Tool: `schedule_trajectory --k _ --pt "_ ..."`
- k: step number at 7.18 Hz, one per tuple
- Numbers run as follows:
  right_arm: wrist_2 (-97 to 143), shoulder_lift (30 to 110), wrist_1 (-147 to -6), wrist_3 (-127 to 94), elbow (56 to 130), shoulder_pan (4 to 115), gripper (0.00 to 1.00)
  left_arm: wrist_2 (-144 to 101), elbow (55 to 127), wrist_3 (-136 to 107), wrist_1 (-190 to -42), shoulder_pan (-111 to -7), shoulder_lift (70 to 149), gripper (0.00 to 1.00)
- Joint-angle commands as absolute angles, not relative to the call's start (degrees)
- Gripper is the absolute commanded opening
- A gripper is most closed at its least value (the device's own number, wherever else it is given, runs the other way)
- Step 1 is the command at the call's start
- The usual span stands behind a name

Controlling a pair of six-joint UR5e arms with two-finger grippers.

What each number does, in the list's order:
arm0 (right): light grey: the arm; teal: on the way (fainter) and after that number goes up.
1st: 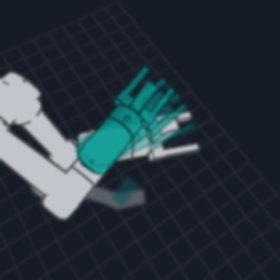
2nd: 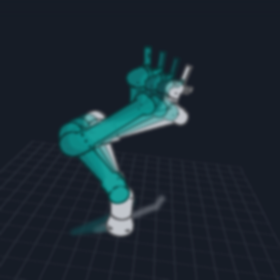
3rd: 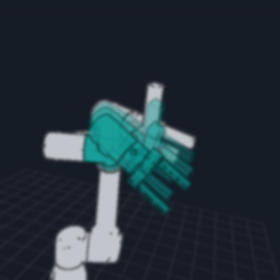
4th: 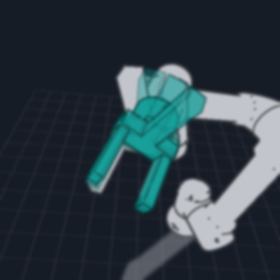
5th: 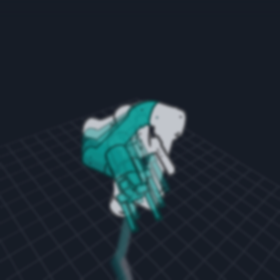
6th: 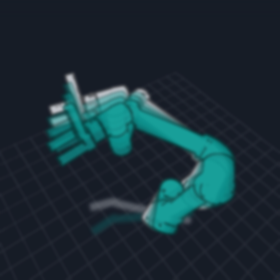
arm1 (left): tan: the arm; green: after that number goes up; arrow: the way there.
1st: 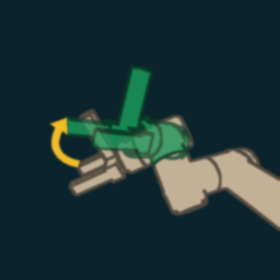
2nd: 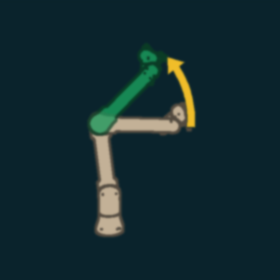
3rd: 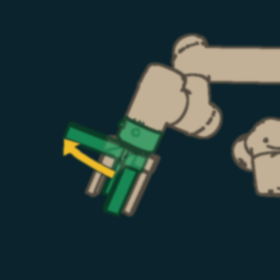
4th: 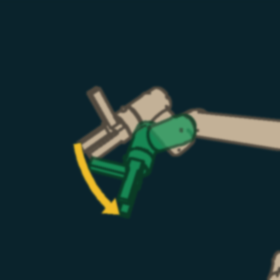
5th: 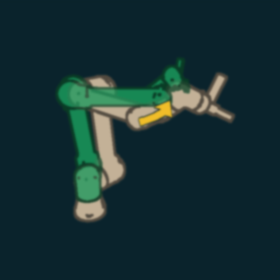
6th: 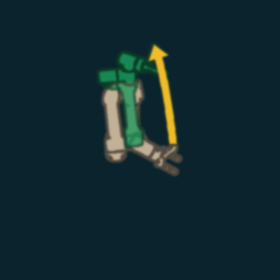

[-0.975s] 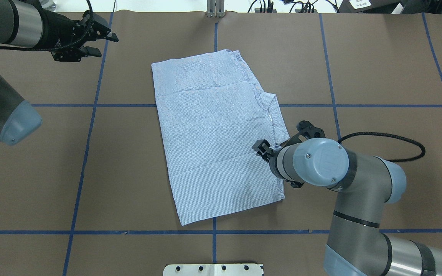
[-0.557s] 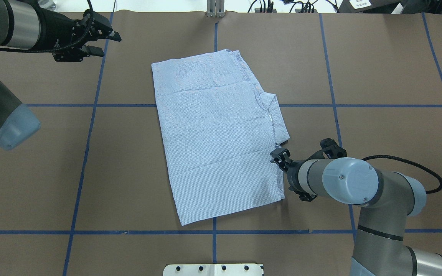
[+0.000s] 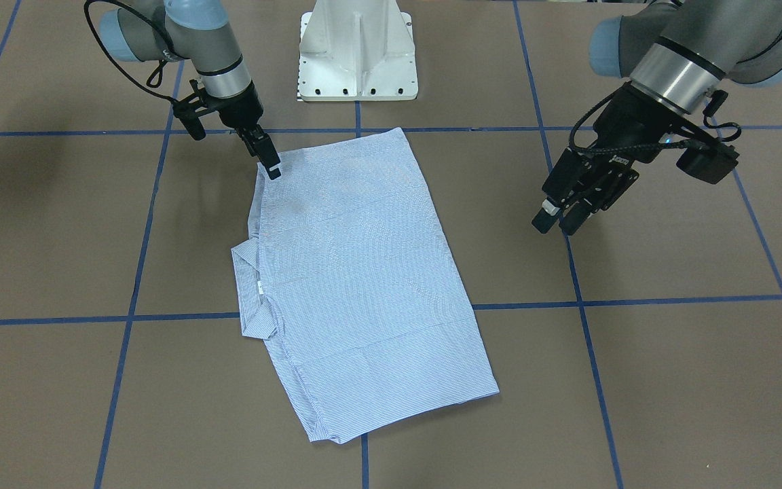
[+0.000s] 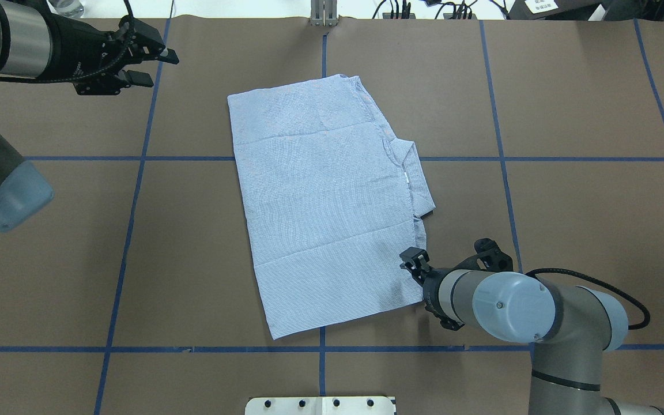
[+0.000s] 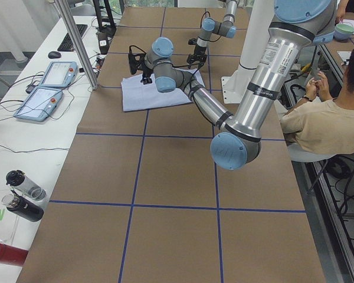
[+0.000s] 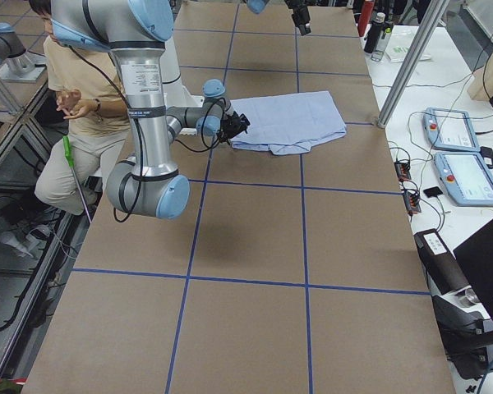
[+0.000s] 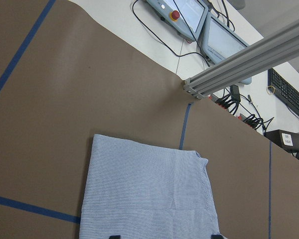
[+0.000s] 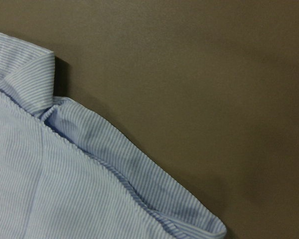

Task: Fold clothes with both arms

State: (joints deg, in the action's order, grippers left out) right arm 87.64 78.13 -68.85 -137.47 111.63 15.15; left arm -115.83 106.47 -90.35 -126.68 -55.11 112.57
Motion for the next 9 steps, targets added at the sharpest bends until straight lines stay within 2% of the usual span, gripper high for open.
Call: schedule_trajectory --k 1,2,3,4,9 --pt "87.45 77.26 -73.61 -137.46 111.53 13.11 0.98 -115.75 106.70 -90.35 -126.65 -55.11 112.32 0.68" --pt "87.45 77.17 -74.00 -137.46 111.36 12.75 0.93 -115.75 106.70 -90.35 -126.65 -55.11 112.32 0.68" --pt "87.36 77.08 -74.00 -137.46 111.53 12.66 0.55 -115.75 106.70 -90.35 -126.65 -55.11 112.32 0.68" --pt "87.36 77.17 -74.00 -137.46 111.53 12.66 0.01 -115.75 106.70 -90.35 -126.65 -55.11 112.24 0.68" --pt "87.97 77.17 -74.00 -137.37 113.28 13.44 0.00 -115.75 106.70 -90.61 -126.74 -54.85 112.06 0.68"
